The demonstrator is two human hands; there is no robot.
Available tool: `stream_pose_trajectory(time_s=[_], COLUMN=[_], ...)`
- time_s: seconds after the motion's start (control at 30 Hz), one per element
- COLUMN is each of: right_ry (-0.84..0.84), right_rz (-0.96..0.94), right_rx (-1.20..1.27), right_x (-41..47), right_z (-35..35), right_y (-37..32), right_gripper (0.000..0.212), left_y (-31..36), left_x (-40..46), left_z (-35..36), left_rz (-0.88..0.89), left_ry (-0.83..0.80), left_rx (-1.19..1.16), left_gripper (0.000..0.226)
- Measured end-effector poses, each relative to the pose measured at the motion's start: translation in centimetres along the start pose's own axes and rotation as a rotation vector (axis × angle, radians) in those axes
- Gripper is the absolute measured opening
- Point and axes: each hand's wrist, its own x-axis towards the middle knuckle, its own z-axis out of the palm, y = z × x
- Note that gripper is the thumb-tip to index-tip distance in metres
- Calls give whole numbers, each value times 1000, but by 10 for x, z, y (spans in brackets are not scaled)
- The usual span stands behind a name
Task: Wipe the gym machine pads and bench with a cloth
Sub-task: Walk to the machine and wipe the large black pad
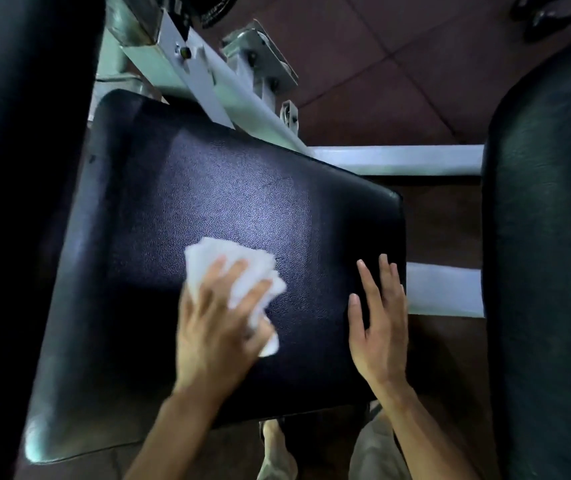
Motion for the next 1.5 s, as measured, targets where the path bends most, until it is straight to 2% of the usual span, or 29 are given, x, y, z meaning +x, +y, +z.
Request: stream_pose_trajectory(time_s=[0.1, 0.2, 0.23, 0.3, 0.4, 0.47, 0.57, 0.63, 0.7, 0.8, 0.93, 1.03, 1.13, 1.23, 1.33, 1.4, 1.5], right_ry=[5, 7, 7, 10, -1, -3, -7, -8, -1, -9, -49, -77, -68, -27, 78, 112, 94], right_rz=[1, 8, 11, 8, 6, -1, -6, 7, 10, 9, 19, 27, 152, 272, 275, 257, 202], right_rx=[-1, -5, -2, 5, 18, 12, 13, 7, -8, -8, 31, 169, 307, 396, 485, 512, 418], right_x=[0, 0, 1, 1, 1, 1, 1, 1, 1, 0, 1, -3, -18, -33, -42, -44, -40], right_z=[-1, 0, 1, 1, 0, -2, -1, -1, 0, 0, -3, -12, -27, -40, -43, -42, -32], right_y=[0, -1, -1, -1, -1, 0, 1, 0, -1, -1, -1, 4, 10, 5, -14, -34, -72], right_gripper=[51, 51, 51, 51, 51, 51, 51, 51, 51, 51, 51, 48, 46, 45, 43, 45, 47], left_y=[-34, -26, -17, 5, 42, 50, 18, -14, -34, -18, 39, 81, 101, 96, 66, 38, 12], left_x=[41, 110, 123, 124, 65, 10, -60, -79, -61, 14, 77, 37, -15, -26, -18, -9, 3], left_z=[-19, -21, -15, 1, 24, 23, 6, -11, -20, -12, 23, 42, 46, 37, 19, 11, 12], left_rz=[-199, -347, -341, -201, 86, 168, 164, 94, -32, -178, -72, 10, 48, 82, 174, 96, -180], left_ry=[126, 191, 175, 111, -12, -90, -104, -77, -16, 78, -23, -100, -158, -134, -29, -1, -42], left_rx=[9, -9, -14, -4, 13, -9, -2, 2, -21, -36, -13, 18, -5, -135, -186, -86, 51], left_gripper=[48, 41, 40, 39, 44, 48, 47, 48, 47, 42, 45, 53, 55, 56, 55, 55, 56])
